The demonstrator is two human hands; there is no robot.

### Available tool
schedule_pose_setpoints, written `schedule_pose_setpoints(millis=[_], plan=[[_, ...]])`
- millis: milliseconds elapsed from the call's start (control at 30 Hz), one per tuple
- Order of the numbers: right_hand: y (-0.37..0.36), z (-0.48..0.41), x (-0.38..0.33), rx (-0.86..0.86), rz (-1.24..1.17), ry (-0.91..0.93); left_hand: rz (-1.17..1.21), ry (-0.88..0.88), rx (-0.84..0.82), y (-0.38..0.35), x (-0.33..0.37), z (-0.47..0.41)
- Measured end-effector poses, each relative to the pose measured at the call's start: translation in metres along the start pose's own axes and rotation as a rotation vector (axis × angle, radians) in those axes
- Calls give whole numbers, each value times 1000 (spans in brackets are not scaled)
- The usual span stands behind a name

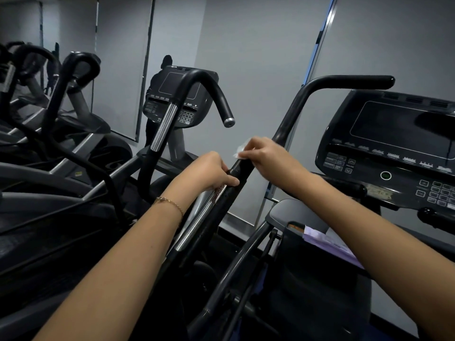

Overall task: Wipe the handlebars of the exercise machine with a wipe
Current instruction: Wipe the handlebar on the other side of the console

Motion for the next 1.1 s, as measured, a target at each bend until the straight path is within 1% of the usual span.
schedule_pose_setpoints(millis=[67,100,200,233,333,367,433,500,567,633,667,733,800,900,933,1000,1100], plan=[[-2,11,-12,-25,-23,89,-15,-12,-11,-1,0,-1],[0,12,-11,-21,-22,91,-16,-16,-12,-1,0,-2],[7,6,5,91,-19,-73,0,-6,-5,0,-1,-1],[6,6,7,100,-20,-125,6,-1,-7,0,-1,0],[7,6,0,69,-77,-180,6,5,-17,-1,-2,0],[14,6,-1,33,-131,-210,3,7,-17,-1,-2,0],[35,6,7,-128,-273,-337,0,10,-9,-1,-2,-1],[55,7,19,-254,-554,-498,6,15,-1,-1,-1,-2],[65,10,27,-280,-797,-602,7,18,-3,-1,-1,-3],[62,8,30,-283,-905,-631,-6,13,-10,-2,-2,-4],[57,6,30,-271,-918,-636,-11,8,-10,-2,-2,-4],[45,-2,29,-175,-817,-661,-9,0,-8,-2,-2,-5],[33,-9,26,-28,-591,-658,-1,-2,-12,-2,-2,-5],[19,-7,11,147,-312,-566,15,-7,-14,-2,-2,-4],[16,-3,4,170,-255,-512,19,-9,-12,-2,-2,-4],[10,8,-9,159,-166,-415,21,-12,-9,-3,-2,-4],[5,16,-9,191,-126,-365,27,-10,-14,-2,-2,-6]])
Point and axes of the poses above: each hand's wrist, its own z-axis away from the middle knuckle, its own y-axis out of the back of the hand, x = y × z, the point moved 3 cm from there along -z, towards the middle knuckle, and after that the axes turned 11 degrees about y, right-handed, at the moved point
